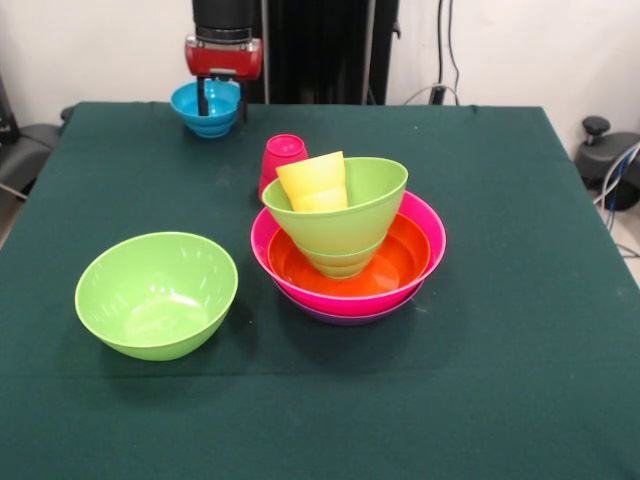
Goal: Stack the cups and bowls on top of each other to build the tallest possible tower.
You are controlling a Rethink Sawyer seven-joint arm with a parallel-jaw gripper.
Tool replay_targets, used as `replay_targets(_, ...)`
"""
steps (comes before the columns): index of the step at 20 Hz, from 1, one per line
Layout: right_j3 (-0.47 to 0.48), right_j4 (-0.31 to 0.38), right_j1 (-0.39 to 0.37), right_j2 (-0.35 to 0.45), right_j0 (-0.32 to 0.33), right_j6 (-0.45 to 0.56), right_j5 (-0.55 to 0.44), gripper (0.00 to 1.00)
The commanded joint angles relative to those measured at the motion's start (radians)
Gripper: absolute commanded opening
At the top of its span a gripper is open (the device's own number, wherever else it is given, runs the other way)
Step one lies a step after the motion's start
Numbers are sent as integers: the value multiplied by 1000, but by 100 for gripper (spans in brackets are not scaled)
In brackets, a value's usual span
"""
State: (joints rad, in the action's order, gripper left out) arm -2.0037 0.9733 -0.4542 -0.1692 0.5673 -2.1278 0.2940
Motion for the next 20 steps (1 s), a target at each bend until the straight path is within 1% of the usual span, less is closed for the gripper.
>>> replay_targets(1, 60, -30, -6, 138, -7, -69, -113, 100)
replay_targets(3, 61, -35, -6, 139, -4, -74, -111, 100)
replay_targets(4, 66, -43, -4, 121, -22, -74, -101, 100)
replay_targets(5, 61, -39, -9, 137, -9, -74, -112, 0)
replay_targets(9, 63, -39, -10, 133, -16, -71, -115, 0)
replay_targets(11, 58, -33, -17, 151, 2, -69, -129, 0)
replay_targets(12, 61, -36, -15, 139, -10, -70, -120, 0)
replay_targets(14, 60, -33, -22, 144, -8, -66, -128, 0)
replay_targets(16, 65, -38, -22, 130, -21, -66, -120, 0)
replay_targets(20, 61, -37, -25, 126, -25, -67, -113, 0)
